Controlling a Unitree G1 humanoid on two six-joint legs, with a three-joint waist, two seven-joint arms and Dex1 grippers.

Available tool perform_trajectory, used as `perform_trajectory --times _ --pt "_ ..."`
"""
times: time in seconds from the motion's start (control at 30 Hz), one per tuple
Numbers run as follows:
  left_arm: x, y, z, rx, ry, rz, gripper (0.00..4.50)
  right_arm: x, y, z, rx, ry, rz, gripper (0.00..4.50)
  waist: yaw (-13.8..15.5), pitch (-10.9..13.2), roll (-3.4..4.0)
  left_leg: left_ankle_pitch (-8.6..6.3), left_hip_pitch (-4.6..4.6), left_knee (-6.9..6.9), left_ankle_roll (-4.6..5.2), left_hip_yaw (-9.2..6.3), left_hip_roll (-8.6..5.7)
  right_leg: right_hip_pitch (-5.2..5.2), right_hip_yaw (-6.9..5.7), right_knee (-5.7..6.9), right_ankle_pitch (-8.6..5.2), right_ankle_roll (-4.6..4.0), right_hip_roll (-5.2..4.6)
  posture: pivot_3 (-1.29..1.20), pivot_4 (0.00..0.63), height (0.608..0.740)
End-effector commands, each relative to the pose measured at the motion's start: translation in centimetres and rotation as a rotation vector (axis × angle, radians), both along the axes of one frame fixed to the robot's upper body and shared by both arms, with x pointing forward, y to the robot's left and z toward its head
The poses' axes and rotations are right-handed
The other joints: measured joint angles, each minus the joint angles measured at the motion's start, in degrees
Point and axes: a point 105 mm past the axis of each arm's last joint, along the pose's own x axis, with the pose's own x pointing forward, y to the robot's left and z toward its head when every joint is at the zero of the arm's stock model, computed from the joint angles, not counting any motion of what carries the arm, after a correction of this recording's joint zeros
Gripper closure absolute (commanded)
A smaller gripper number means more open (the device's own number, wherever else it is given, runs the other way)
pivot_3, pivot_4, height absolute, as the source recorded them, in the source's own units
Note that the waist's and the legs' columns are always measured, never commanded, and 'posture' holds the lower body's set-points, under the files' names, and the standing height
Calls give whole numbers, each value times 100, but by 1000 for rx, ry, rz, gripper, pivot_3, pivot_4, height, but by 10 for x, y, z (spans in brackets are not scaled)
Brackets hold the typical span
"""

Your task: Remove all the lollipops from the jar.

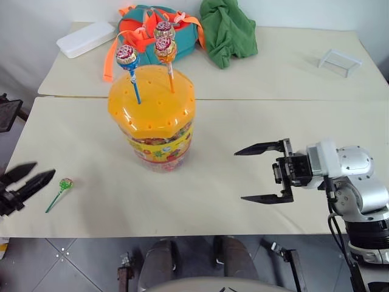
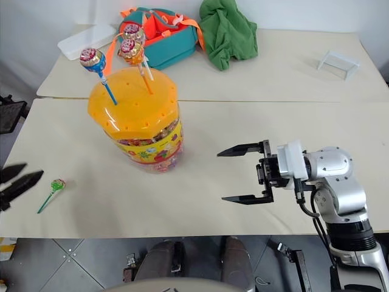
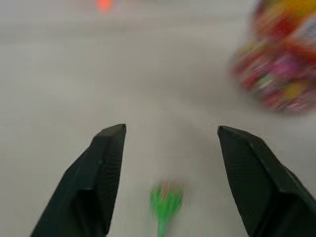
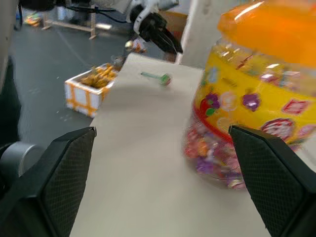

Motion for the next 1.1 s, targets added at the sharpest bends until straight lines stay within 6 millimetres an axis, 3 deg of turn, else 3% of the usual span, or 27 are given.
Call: perform_trajectory --times 0.03,0.13,0.23,0.37,0.53,0.57,0.73,0.87,0.93,1.0,1.07,1.1 --pt "4 -44 50 -45 -176 -272 1510 -7 -5 41 206 -24 -72 0 23 0 0 0 0 3 -1 -1 6 0 -1 3 2 -4 1 0 150 740" --pt "22 -90 71 -71 -257 -441 1510 -15 -5 54 302 -35 -99 0 53 0 0 1 4 4 -2 -6 8 1 5 14 4 -4 -1 0 150 740" --pt "34 -122 82 -103 -298 -553 1510 -22 -1 61 347 -34 -116 0 50 0 0 1 6 4 -2 -1 -5 -5 13 32 6 0 1 0 150 740" --pt "49 -149 79 -69 -265 -641 1510 -28 6 63 371 -44 -124 0 -20 0 0 1 6 3 -3 56 0 -19 22 39 7 0 14 0 150 740" --pt "58 -162 84 -89 -266 -694 1510 -29 9 59 366 -54 -138 0 6 0 0 3 7 11 -5 63 2 -17 31 37 6 -1 22 0 150 740" --pt "58 -163 85 -96 -267 -703 1894 -29 10 59 368 -56 -141 0 7 0 0 2 6 12 -5 62 2 -16 32 37 6 -2 21 0 150 740" --pt "57 -158 91 -148 -272 -718 3265 -29 9 57 370 -60 -150 0 17 0 0 2 6 12 -5 60 3 -17 32 37 6 -1 21 0 150 740" --pt "56 -150 110 -266 -351 -691 4487 -27 12 54 365 -57 -132 0 20 0 -1 2 5 14 -4 60 3 -17 32 38 6 -1 21 0 150 740" --pt "55 -137 124 -386 -399 -644 4487 -26 15 55 367 -58 -103 0 14 0 -1 3 5 19 -4 59 5 -16 33 39 6 -1 22 0 150 740" --pt "58 -109 133 -514 -422 -536 4487 -26 20 55 356 -58 -58 0 -14 0 -1 2 7 21 -4 52 7 -16 37 41 6 -1 22 0 150 740" --pt "64 -79 130 -564 -410 -381 4487 -26 25 51 318 -53 -9 0 -40 0 -1 2 16 18 -4 40 10 -17 44 45 6 -1 23 0 150 740" --pt "66 -62 119 -541 -370 -293 4487 -28 28 45 274 -50 32 0 -46 0 -1 2 19 12 -4 37 10 -17 47 46 6 -2 23 0 150 740"
